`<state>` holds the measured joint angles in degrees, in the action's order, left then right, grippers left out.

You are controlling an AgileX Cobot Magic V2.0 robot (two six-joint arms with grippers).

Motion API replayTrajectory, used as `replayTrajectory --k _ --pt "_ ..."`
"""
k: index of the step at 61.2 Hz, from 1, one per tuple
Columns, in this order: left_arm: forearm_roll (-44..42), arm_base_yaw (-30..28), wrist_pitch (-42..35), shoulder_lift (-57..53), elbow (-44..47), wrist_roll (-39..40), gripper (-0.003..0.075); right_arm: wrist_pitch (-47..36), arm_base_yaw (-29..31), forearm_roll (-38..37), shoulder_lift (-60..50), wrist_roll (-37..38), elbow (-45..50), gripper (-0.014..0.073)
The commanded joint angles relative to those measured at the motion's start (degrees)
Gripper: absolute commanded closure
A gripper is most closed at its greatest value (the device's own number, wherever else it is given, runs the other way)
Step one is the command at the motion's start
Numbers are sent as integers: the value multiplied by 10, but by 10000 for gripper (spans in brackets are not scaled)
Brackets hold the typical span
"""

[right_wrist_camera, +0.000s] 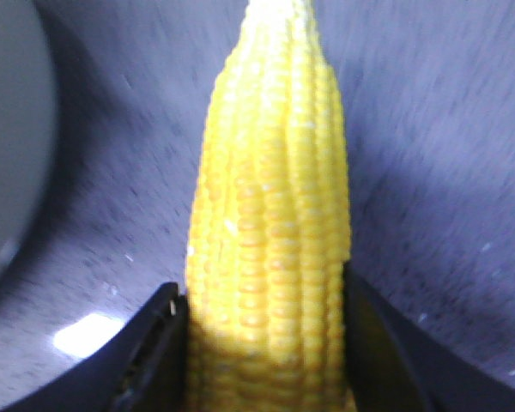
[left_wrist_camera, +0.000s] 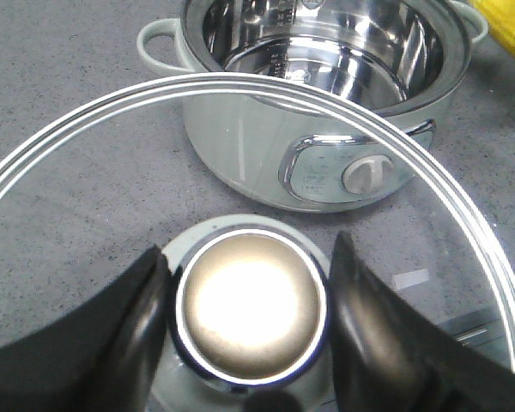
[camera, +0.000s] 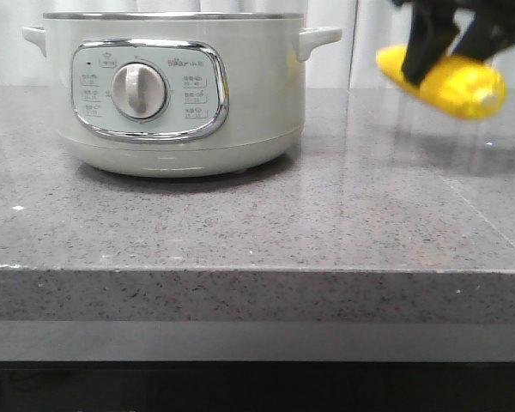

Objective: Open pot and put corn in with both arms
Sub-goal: 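Lift the corn cob with the right gripper and carry it over the pot, then lower the corn into the pot and open the right gripper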

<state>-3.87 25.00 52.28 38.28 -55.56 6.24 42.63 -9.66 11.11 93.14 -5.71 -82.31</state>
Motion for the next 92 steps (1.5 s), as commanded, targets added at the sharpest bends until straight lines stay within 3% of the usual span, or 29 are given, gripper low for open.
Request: replayTrajectory --k 1,13,28,42,62,78,92 --pt "0 2 -78 -1 -22 4 499 2 1 4 -47 -2 -61 367" --pt "0 2 -78 -1 -22 4 500 66 -24 39 -34 -2 -188 367" --pt "0 2 -78 -1 -22 4 499 132 -110 76 61 -2 -341 367" --pt "0 2 -78 -1 -22 4 500 114 -175 76 167 -2 -445 367" --pt "0 2 -78 -1 -22 4 499 132 -190 80 219 -2 -468 356" --pt "0 2 -78 -1 -22 4 499 143 -190 80 221 -2 -468 133" --pt "0 2 -78 -1 -22 4 500 141 -190 80 221 -2 -469 122"
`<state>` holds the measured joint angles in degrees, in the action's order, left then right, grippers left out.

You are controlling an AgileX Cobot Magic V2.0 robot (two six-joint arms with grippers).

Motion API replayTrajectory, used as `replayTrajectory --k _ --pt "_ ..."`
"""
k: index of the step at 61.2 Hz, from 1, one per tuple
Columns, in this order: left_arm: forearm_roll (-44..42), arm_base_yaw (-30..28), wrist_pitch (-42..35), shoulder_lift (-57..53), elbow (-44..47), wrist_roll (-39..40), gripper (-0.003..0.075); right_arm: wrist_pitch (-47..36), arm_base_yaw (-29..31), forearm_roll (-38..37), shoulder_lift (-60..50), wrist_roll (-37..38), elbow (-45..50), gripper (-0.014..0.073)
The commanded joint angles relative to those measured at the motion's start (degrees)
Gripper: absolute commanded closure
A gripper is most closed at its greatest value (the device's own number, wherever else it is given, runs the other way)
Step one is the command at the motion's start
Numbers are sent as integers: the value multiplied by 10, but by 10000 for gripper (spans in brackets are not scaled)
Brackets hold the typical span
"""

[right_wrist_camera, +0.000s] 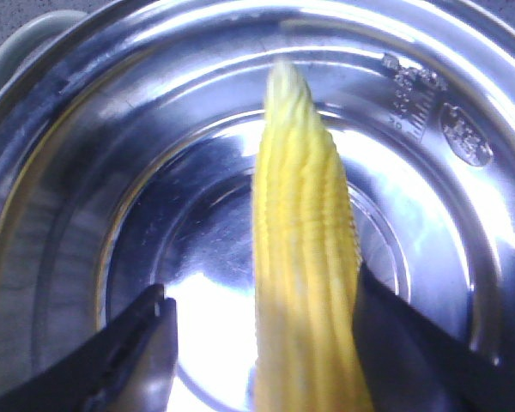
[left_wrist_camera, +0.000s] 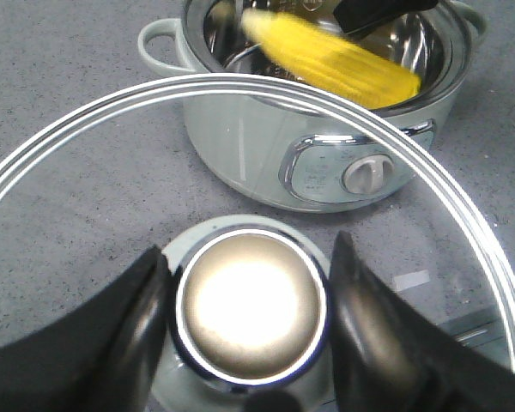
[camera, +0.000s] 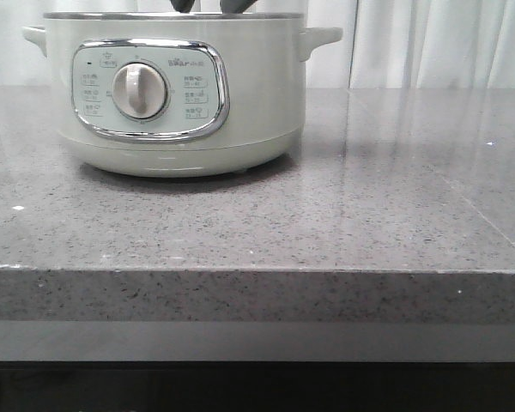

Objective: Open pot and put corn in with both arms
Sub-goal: 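Lower the corn into the pot and open the right gripper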

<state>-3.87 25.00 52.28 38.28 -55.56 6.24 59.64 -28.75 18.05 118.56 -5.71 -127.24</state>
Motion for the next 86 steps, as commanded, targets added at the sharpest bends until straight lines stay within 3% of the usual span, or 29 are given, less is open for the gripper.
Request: replayTrajectory --k 1,17,37,46,60,73,86 --pt "0 2 -78 -1 -22 4 499 -29 1 11 -33 -2 -20 122" --pt "0 2 -78 -1 -22 4 500 -32 3 1 -38 -2 -21 156" --pt "0 2 -78 -1 -22 4 499 -40 6 1 -46 -2 -21 550" --pt "0 2 -78 -1 -22 4 499 -47 6 1 -48 -2 -21 638" --pt "0 2 -78 -1 -22 4 500 -42 29 -59 -74 -1 -20 712" --pt "0 2 -78 -1 -22 4 499 -5 77 -117 -136 3 1 710" --pt "0 2 -78 -1 -22 4 499 -39 141 -148 -256 25 160 710"
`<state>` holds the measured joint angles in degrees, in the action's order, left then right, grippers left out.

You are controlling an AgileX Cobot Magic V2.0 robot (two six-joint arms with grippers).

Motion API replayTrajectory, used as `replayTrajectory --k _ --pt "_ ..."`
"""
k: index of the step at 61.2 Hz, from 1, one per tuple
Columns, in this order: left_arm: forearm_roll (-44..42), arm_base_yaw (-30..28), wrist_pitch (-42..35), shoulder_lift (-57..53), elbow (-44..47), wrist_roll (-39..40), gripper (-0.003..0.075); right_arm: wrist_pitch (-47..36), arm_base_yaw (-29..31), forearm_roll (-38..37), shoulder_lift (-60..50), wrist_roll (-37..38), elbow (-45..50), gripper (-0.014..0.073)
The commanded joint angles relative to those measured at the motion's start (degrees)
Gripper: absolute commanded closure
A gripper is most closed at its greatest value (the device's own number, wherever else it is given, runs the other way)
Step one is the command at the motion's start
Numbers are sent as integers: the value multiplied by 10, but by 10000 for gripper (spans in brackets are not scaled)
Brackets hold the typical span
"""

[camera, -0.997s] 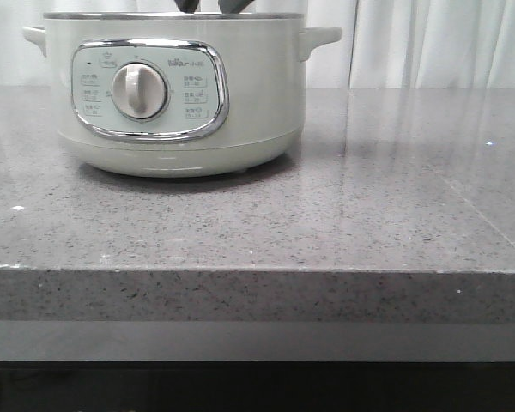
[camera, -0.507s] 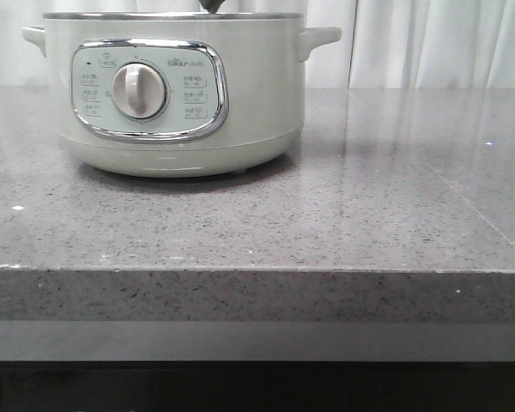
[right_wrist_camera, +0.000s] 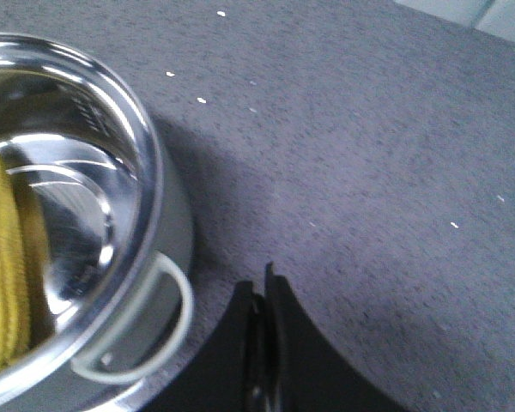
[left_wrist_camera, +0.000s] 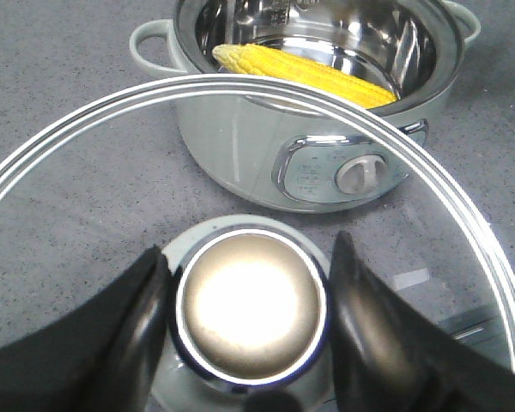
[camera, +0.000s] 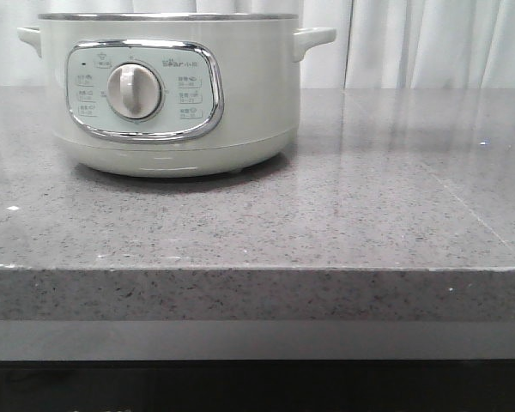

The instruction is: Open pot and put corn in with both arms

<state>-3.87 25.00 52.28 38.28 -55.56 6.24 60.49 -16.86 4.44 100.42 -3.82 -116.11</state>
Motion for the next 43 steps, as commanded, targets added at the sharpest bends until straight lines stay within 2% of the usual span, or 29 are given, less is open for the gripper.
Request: replayTrajectory --k 1,12,27,43 --pt "0 2 -78 -1 -22 4 499 -56 26 -12 -84 6 64 710" --pt "0 2 -78 -1 -22 4 499 -151 59 -12 -226 6 281 710" --pt "0 2 -78 -1 -22 4 499 -286 62 -10 -413 6 541 710" --pt "0 2 -78 15 -22 4 499 -324 62 -7 -576 6 723 710"
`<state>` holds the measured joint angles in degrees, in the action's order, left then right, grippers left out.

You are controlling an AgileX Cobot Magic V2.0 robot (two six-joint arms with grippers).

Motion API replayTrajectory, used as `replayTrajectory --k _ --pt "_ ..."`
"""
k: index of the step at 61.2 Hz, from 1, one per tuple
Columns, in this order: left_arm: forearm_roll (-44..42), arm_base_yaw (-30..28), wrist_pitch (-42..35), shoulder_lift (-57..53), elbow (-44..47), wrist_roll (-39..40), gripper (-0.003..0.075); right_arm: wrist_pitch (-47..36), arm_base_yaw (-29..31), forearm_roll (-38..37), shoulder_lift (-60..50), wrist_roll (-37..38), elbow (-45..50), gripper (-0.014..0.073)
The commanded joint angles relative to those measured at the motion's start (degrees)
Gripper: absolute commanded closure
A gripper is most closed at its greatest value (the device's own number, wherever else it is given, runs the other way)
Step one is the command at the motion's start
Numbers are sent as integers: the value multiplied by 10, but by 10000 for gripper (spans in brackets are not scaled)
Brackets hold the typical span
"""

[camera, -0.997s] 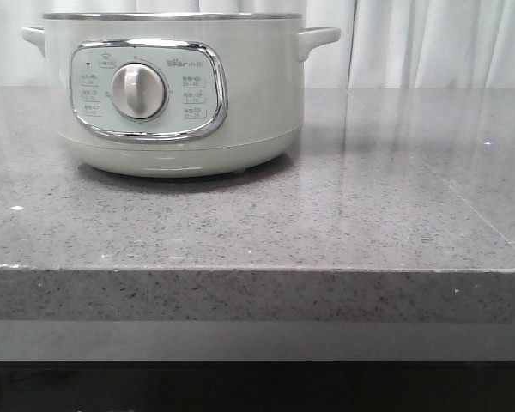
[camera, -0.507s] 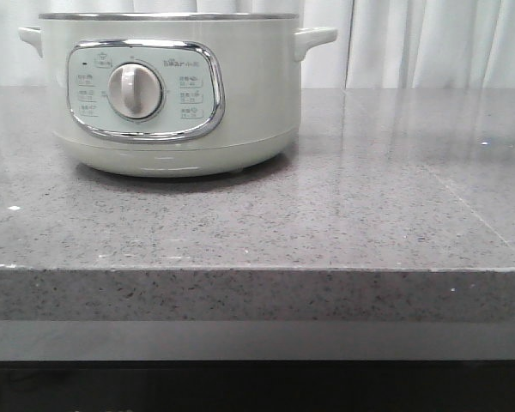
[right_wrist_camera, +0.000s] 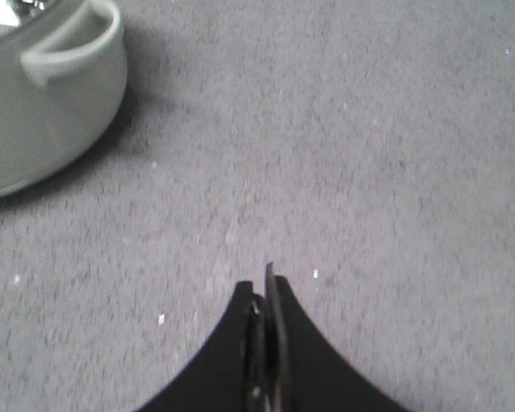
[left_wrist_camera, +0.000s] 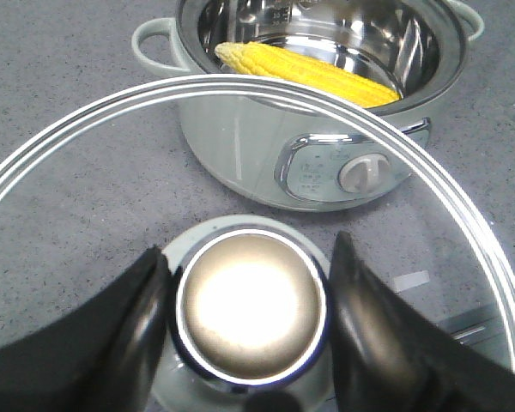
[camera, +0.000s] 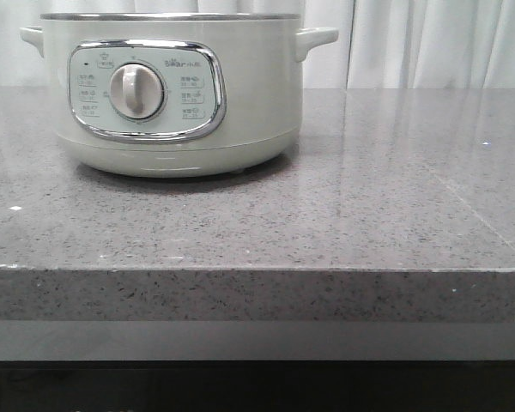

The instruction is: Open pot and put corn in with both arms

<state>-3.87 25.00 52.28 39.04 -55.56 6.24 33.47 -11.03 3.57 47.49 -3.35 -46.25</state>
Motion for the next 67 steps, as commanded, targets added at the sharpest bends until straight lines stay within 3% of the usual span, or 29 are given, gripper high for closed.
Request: replayTrajectory --k 1,23,50,67 --pt "0 2 -78 8 -22 4 499 -55 4 1 -60 1 32 710" --pt "10 2 -90 92 -65 2 499 -69 4 13 -287 1 184 710" --pt "63 2 -38 367 -378 -76 499 -105 4 13 -322 1 213 710" --pt "79 3 16 533 -569 -77 499 -106 4 13 -322 1 213 710"
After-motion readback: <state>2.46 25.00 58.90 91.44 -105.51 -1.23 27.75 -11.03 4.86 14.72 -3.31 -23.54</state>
